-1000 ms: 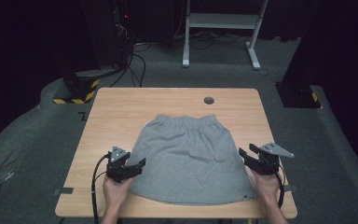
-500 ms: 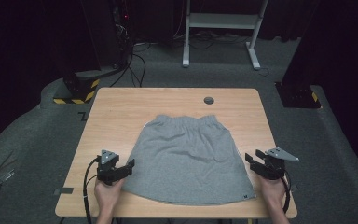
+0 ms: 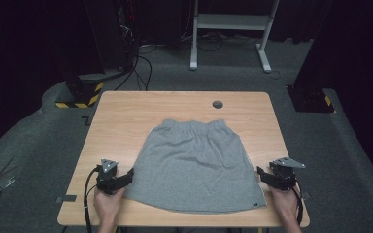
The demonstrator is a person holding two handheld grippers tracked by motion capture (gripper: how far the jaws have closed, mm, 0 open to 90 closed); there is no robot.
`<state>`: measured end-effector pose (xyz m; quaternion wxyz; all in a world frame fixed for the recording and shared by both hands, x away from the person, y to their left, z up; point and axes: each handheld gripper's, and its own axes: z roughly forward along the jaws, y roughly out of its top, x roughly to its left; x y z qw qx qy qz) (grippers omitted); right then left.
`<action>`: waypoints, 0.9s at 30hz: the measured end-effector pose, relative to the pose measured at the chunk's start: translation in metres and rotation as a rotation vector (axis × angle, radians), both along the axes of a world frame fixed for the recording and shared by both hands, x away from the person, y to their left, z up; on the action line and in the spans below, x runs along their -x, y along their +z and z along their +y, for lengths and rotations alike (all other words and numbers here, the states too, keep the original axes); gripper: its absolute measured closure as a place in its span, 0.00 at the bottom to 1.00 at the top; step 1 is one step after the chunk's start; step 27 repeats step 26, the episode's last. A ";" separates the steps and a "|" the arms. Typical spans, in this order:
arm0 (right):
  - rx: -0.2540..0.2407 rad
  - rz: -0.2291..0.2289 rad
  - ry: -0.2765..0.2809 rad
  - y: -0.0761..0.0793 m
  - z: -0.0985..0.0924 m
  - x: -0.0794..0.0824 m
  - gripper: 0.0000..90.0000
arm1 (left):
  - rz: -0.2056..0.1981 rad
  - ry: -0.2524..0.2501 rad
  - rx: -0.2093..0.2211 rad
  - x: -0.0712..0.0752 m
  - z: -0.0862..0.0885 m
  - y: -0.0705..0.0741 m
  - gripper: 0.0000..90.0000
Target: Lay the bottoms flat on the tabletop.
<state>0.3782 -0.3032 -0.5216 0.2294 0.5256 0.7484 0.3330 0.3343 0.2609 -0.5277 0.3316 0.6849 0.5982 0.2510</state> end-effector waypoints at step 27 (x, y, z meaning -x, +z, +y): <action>0.026 0.012 -0.010 -0.001 -0.001 -0.001 0.36 | 0.007 -0.020 -0.038 -0.003 -0.003 -0.001 0.28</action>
